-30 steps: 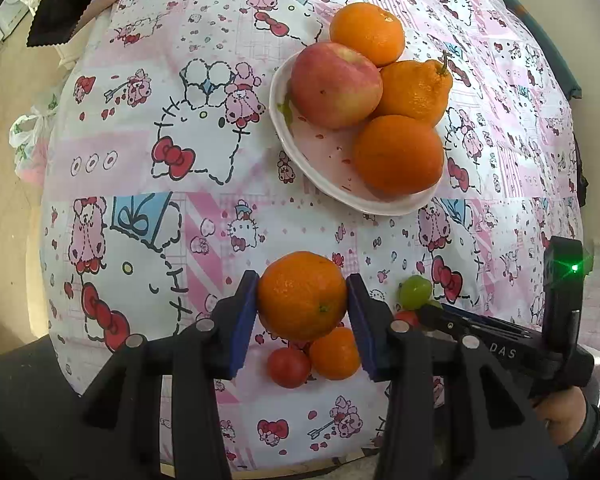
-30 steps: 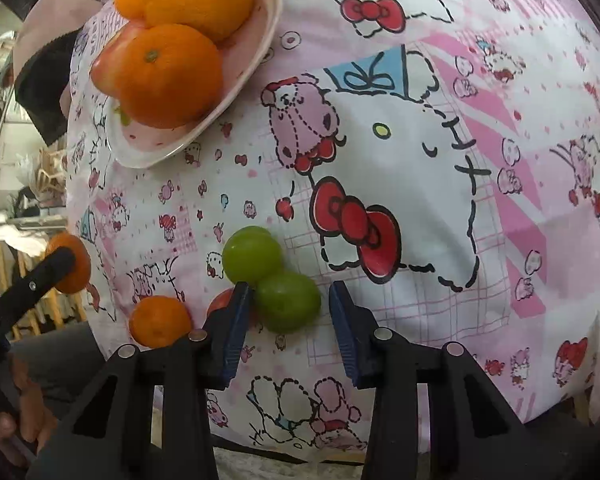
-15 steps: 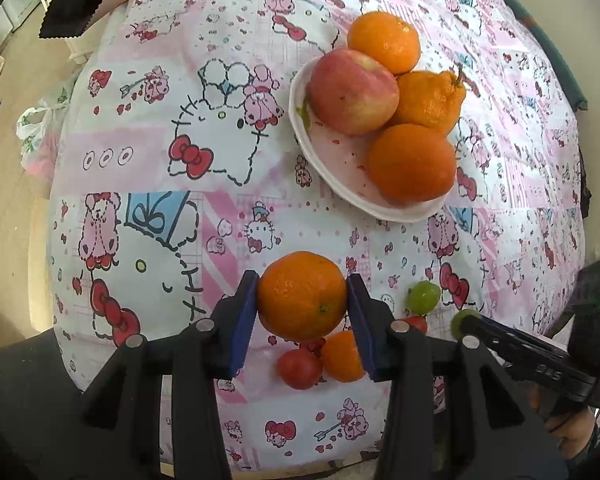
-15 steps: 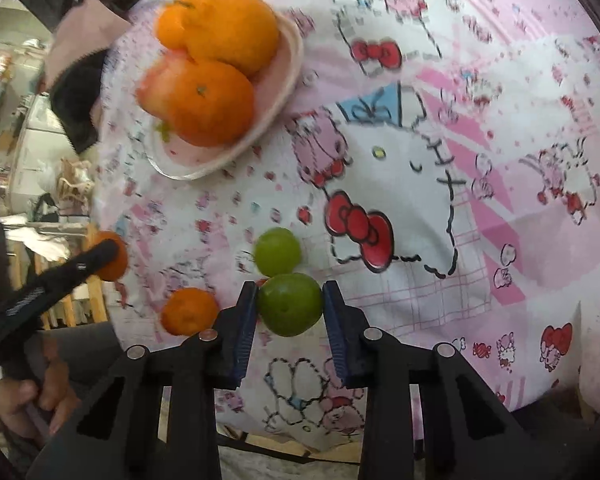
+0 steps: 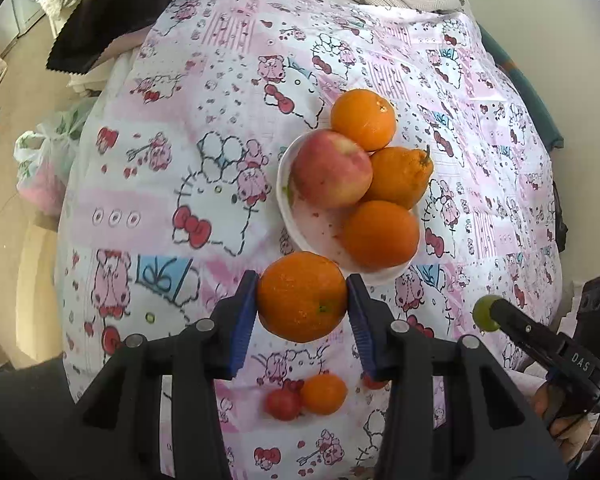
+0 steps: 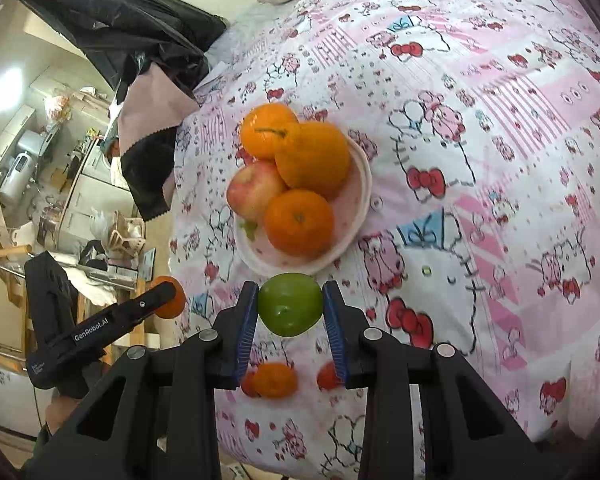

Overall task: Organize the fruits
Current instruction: 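Grasp a green lime with the right gripper while the left lifts the tangerine, then lower the tangerine onto the plate with the left gripper while the right lowers the lime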

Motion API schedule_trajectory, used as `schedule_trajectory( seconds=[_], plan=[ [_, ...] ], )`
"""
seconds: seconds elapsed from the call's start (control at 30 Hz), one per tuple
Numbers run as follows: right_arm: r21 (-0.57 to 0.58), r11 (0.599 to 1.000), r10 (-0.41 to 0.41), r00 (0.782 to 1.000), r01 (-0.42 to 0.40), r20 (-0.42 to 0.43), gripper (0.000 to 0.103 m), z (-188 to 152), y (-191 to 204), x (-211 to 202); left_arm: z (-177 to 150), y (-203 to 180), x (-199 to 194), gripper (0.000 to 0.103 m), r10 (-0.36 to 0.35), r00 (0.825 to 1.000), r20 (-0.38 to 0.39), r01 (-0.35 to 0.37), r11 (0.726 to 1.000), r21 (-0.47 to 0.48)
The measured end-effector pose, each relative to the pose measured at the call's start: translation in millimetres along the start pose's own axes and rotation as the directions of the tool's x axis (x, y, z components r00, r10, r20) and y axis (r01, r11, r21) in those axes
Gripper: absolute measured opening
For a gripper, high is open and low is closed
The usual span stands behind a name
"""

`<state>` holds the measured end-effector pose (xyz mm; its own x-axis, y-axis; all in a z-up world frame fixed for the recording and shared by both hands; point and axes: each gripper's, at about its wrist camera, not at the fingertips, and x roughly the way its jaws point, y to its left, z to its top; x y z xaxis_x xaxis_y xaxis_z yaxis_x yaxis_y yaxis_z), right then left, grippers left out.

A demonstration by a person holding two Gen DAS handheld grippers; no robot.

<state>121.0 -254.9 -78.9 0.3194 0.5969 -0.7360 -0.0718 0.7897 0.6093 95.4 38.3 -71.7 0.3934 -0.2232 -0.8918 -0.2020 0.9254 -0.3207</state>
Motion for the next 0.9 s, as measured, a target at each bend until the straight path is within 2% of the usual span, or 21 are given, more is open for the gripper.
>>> schedule_trajectory(
  seconds=[0.23,0.43,0.7,0.8,0.9],
  plan=[
    [-0.015,0.998,-0.054,0.999,0.054,-0.008,0.035,35.5,0.7,22.6,23.0,-12.2,26.0,0.040,-0.002,1.000,-0.023,0.002,1.000,0.022],
    [-0.040,0.993,-0.116,0.993,0.114,-0.038,0.035,63.3,-6.7,55.1,34.1,-26.8,61.3,0.040,0.018,0.998,-0.061,-0.012,0.996,0.085],
    [-0.043,0.985,-0.167,0.982,0.164,-0.082,0.035,74.0,-15.3,92.6,39.1,-30.3,84.1,0.040,0.057,0.996,-0.066,-0.050,0.993,0.105],
    [-0.036,0.983,-0.183,0.979,0.180,-0.094,0.035,74.7,-20.3,101.4,38.2,-28.0,90.8,0.040,0.092,0.993,-0.068,-0.085,0.991,0.105],
    [-0.016,0.982,-0.189,0.975,0.188,-0.120,0.035,74.4,-26.1,109.2,38.0,-27.7,97.2,0.040,0.087,0.993,-0.081,-0.078,0.991,0.104]
  ],
)
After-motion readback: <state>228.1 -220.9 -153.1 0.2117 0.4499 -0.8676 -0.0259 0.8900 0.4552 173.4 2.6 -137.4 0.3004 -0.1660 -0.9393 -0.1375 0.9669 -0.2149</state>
